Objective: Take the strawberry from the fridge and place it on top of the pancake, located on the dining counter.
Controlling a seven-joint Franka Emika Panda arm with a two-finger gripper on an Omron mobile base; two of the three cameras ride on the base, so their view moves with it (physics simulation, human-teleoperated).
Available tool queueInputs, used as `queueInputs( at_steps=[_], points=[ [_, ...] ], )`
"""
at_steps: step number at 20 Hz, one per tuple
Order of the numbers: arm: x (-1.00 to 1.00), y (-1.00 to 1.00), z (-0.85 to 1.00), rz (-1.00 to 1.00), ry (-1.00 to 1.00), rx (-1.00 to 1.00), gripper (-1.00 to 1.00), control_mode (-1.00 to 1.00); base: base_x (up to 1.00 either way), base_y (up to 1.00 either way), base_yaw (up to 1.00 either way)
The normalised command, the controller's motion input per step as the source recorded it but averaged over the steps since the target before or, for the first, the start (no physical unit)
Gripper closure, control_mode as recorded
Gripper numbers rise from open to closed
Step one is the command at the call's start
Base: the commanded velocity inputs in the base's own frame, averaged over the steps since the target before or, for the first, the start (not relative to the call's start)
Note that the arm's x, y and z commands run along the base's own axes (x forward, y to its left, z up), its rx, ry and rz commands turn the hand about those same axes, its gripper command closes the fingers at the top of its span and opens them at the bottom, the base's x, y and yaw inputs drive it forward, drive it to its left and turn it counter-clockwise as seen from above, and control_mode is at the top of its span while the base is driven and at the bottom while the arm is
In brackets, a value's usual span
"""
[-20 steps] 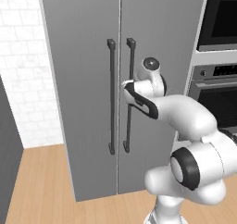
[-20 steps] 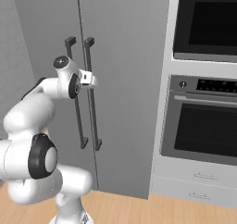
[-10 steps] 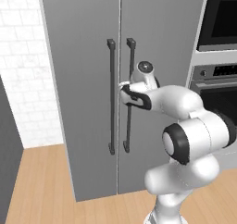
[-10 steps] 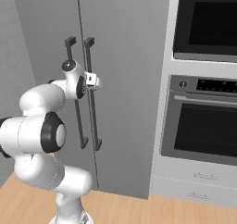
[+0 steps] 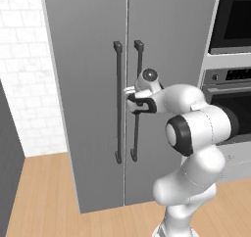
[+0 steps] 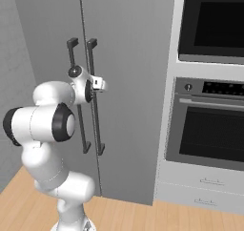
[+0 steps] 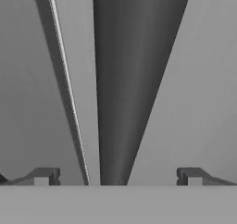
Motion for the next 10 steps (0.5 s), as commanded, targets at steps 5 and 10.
queueInputs(
  at_steps=[5, 10],
  points=[
    [0.44, 0.0, -0.26, -0.04, -0.09, 0.0, -1.0, -1.0, 0.0, 0.0, 0.0],
    [0.54, 0.0, -0.31, -0.05, -0.05, 0.0, -1.0, -1.0, 0.0, 0.0, 0.0]
  ],
)
